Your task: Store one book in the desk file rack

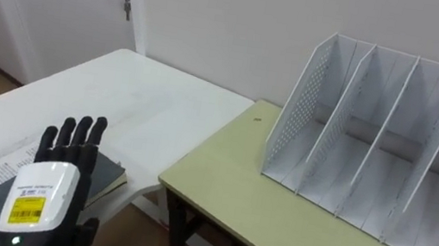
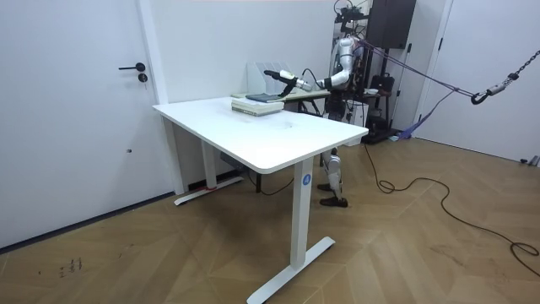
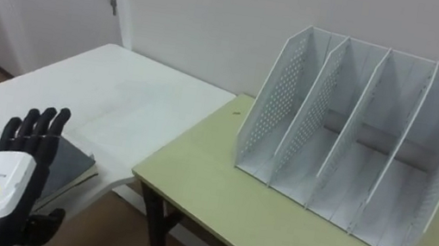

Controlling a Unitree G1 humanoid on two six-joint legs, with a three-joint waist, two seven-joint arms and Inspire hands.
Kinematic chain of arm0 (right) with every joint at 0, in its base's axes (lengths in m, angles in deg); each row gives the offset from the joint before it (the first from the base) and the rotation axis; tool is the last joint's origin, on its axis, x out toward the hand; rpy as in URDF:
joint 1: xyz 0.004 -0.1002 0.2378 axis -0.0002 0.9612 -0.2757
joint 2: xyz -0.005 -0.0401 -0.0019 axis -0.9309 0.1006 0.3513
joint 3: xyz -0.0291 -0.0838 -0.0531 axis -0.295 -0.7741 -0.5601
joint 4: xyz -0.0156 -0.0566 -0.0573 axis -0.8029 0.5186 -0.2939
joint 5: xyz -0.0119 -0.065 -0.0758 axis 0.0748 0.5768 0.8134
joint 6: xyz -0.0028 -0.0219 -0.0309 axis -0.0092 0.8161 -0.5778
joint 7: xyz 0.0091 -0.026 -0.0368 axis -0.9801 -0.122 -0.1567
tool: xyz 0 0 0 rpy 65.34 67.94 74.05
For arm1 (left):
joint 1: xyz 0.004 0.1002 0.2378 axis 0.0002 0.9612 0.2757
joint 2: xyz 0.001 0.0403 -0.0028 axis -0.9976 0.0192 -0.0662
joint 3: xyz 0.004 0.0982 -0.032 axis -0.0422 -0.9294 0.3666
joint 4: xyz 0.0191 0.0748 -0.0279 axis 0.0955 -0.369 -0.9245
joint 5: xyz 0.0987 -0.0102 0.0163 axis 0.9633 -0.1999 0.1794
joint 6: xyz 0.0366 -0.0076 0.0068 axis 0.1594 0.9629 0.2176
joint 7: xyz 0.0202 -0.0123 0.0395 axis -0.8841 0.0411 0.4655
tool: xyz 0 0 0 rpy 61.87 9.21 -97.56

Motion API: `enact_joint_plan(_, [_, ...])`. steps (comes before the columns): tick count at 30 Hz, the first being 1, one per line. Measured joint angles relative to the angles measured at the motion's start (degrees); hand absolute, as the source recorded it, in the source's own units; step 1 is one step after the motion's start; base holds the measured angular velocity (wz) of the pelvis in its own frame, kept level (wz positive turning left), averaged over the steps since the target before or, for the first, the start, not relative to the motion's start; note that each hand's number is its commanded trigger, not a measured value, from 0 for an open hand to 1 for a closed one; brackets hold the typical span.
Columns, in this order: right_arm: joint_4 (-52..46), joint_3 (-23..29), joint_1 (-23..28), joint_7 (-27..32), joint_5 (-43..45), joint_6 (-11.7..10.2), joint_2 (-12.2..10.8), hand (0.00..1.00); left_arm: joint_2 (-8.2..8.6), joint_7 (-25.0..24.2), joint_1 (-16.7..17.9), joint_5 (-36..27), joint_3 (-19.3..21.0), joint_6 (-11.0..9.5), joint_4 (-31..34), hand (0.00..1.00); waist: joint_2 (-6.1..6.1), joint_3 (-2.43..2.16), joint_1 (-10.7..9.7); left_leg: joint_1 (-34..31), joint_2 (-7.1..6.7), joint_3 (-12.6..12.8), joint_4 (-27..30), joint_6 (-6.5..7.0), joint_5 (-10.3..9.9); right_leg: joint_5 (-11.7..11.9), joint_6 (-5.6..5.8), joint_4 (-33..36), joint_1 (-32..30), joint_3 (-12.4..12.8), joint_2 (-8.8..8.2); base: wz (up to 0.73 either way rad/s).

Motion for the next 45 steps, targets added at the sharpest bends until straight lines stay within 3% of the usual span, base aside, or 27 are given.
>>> enact_joint_plan(17, [-0.1, 0.5, 0.3, 0.7, 0.0, 1.2, 0.0, 0.00, 0.03, -0.6, 0.0, 0.0, 1.7, 2.9, -3.4, 0.00, -0.43, -0.07, -0.1, -0.4, -0.03, 0.0, 0.0, 0.00, 0.0, 0.1, 0.06, -0.1, -0.2, 0.2, 0.05, 0.00])
enact_joint_plan(25, [-0.4, 0.6, 0.2, 1.5, 0.0, 1.2, 0.0, 0.00, 0.11, -1.0, 0.0, -0.1, 1.6, 3.3, -5.8, 0.00, -0.56, -0.04, -0.3, -0.5, -0.05, -0.3, 0.1, 0.00, 0.0, 0.2, 0.05, -0.1, -0.5, 0.4, 0.06, 0.00])
enact_joint_plan(30, [-0.4, 0.6, 0.2, 1.9, 0.0, 1.2, 0.0, 0.00, 0.14, -2.7, 0.0, -2.8, 1.3, 4.2, -8.2, 0.00, -0.91, -0.07, -0.5, -0.5, -0.05, 0.0, 0.0, 0.00, 0.0, 0.2, 0.06, -0.1, -0.6, 0.4, 0.06, 0.00])
enact_joint_plan(32, [-0.5, 0.6, 0.2, 1.9, 0.0, 1.2, 0.0, 0.00, 0.14, -3.3, 0.0, -4.8, 1.2, 4.4, -8.6, 0.12, -1.07, -0.04, -0.5, -0.5, -0.06, 0.0, 0.0, 0.00, 0.0, 0.2, 0.07, -0.1, -0.6, 0.4, 0.04, 0.00])
enact_joint_plan(33, [-0.6, 0.6, 0.2, 1.9, 0.0, 1.2, 0.0, 0.00, 0.14, -3.4, 0.0, -5.2, 1.1, 4.4, -8.8, 0.38, -1.08, -0.04, -0.5, -0.5, -0.06, 0.0, 0.0, 0.00, 0.0, 0.2, 0.07, -0.1, -0.6, 0.4, 0.04, 0.00])
enact_joint_plan(34, [-0.9, 0.6, 0.2, 1.9, 0.0, 1.3, 0.0, 0.00, 0.14, -3.5, 0.0, -5.7, 1.1, 4.4, -9.3, 0.49, -1.07, -0.04, -0.5, -0.5, -0.06, 0.0, 0.0, 0.00, 0.0, 0.2, 0.08, 0.0, -0.6, 0.4, 0.03, 0.00])
enact_joint_plan(38, [-1.3, 0.7, 0.1, 1.9, 0.2, 1.3, 0.0, 0.00, 0.14, -4.4, 0.0, -6.2, 1.1, 4.9, -10.7, 0.67, -1.00, -0.08, -0.8, -0.3, -0.04, 0.0, 0.0, 0.00, 0.0, 0.2, 0.06, 0.0, -0.5, 0.5, 0.06, 0.00])
enact_joint_plan(39, [-1.3, 0.8, 0.2, 1.9, 0.3, 1.3, 0.0, 0.00, 0.13, -4.1, 0.0, -6.1, 1.1, 5.0, -10.6, 0.89, -1.00, -0.08, -0.8, -0.3, -0.03, 0.0, 0.0, 0.00, 0.0, 0.2, 0.06, 0.0, -0.5, 0.5, 0.07, 0.00])
enact_joint_plan(40, [-1.3, 1.2, 0.2, 1.9, 0.5, 1.3, 0.0, 0.00, 0.12, -3.5, -0.5, -6.2, 1.3, 5.1, -10.6, 1.00, -0.88, -0.17, -0.8, -0.1, -0.03, 0.0, 0.0, 0.00, 0.0, 0.2, 0.06, 0.0, -0.3, 0.4, 0.06, 0.00])
enact_joint_plan(45, [-1.5, 1.6, 0.1, 1.8, 0.5, 2.0, 0.1, 0.00, 0.12, -3.1, -2.7, -6.0, 1.8, 5.6, -11.8, 1.00, -0.42, -0.17, -0.8, 0.7, 0.00, 0.2, -0.1, 0.00, 0.0, 0.2, 0.06, -0.1, 0.7, 0.5, 0.11, 0.00])
